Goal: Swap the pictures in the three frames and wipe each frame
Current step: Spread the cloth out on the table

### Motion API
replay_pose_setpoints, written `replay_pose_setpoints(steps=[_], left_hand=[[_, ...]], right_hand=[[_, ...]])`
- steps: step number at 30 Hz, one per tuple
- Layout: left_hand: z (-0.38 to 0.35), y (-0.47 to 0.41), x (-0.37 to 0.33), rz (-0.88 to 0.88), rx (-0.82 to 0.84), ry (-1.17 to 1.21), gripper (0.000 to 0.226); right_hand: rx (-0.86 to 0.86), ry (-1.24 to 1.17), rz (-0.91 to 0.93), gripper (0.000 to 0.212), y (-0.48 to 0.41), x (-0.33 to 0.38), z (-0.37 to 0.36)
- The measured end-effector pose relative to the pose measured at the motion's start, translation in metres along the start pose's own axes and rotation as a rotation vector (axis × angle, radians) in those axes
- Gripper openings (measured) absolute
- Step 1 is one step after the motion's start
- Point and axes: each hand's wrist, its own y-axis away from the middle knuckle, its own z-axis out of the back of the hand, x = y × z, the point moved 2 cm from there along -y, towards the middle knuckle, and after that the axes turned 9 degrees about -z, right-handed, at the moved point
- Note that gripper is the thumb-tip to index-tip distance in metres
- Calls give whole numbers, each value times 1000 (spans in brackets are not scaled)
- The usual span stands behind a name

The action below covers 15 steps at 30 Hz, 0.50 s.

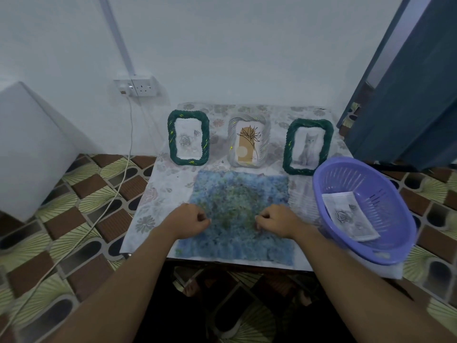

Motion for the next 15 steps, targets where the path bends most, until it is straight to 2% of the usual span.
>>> replay_pose_setpoints(steps=[4, 7, 10, 13, 15], left_hand=[[12, -20, -12, -38, -98, -7, 40], [23, -37, -16, -41, -209, -3, 26], [34, -51, -14, -38, -305, 18, 17], [45, -68, 2, -17, -350, 21, 21], [53, -77, 16, 23, -381, 36, 25]], right_hand=[[-28, -89, 80, 46, -15, 35, -1], [-94, -192, 116, 31, -30, 66, 2], [-176, -396, 94, 15, -48, 92, 2], [-216, -554, 49, 19, -74, 113, 0], [-212, -571, 15, 24, -88, 126, 1]])
